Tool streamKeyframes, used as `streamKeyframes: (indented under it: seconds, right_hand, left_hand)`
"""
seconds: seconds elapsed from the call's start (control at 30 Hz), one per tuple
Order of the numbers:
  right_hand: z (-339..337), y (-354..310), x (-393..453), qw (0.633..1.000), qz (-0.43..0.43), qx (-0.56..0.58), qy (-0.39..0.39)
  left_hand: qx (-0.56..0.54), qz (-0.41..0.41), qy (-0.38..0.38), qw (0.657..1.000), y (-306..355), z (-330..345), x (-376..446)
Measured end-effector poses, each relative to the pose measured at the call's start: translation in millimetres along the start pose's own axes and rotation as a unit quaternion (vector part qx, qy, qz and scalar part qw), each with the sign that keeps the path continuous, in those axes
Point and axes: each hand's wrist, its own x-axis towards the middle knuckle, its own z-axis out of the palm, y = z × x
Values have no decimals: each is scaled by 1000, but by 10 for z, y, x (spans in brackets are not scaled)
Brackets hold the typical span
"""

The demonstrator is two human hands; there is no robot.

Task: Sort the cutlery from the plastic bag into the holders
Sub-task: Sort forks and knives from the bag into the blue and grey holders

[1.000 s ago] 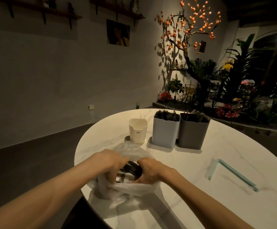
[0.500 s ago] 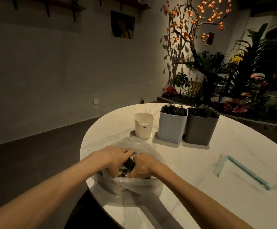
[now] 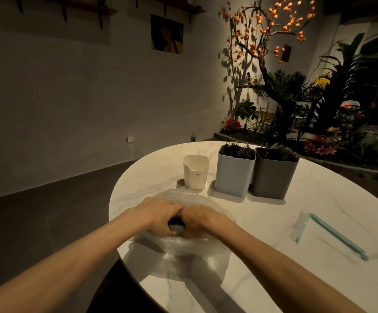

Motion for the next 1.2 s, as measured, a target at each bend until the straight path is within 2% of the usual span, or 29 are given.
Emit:
streamKeyframes:
  seconds: [0.17, 0.3, 0.47, 0.5, 0.57, 0.63, 0.7, 0.8, 0.9, 1.0, 1.1, 1.2]
  right_hand:
    - [-313, 106, -166, 996, -41, -75, 16]
    - [-484, 217, -304, 994, -53, -89, 30]
    - [-513, 268, -427, 984, -70, -121, 106]
    - [-511, 280, -448, 981, -77, -130, 122]
    - [-537, 317, -510, 974, -90, -138, 156]
    - [-590, 372, -576, 967, -103, -136, 188]
    - [-659, 448, -620, 959, -107, -140, 221]
    - [-768, 679, -696, 947, -83, -117, 286]
    - [-810, 1023, -794, 939, -30, -5, 342]
    - [-793, 1278, -867, 903, -3, 218, 371]
    - [-691, 1370, -903, 839, -10, 454, 302]
    - [-494, 1362, -927, 748, -32, 608, 265]
  left_hand:
    - [28, -31, 52, 998, 43, -82, -14]
    - [50, -43, 73, 995, 59, -141, -29]
    - [20, -32, 181, 983, 155, -318, 28]
    - [-8, -20, 188, 982, 169, -348, 50]
    - [-146, 0, 158, 977, 147, -349, 95]
    - [-286, 16, 112, 952, 120, -291, 147]
    - [-346, 19, 90, 934, 150, -233, 173]
    - [-414, 22, 103, 904, 190, -219, 202]
    - [-513, 10, 95, 853, 167, -267, 194]
    - [-640, 6, 55, 766, 224, -351, 184]
    - [-714, 25, 26, 699, 421, -468, 204]
    - [-776, 70, -23, 626, 715, -504, 312]
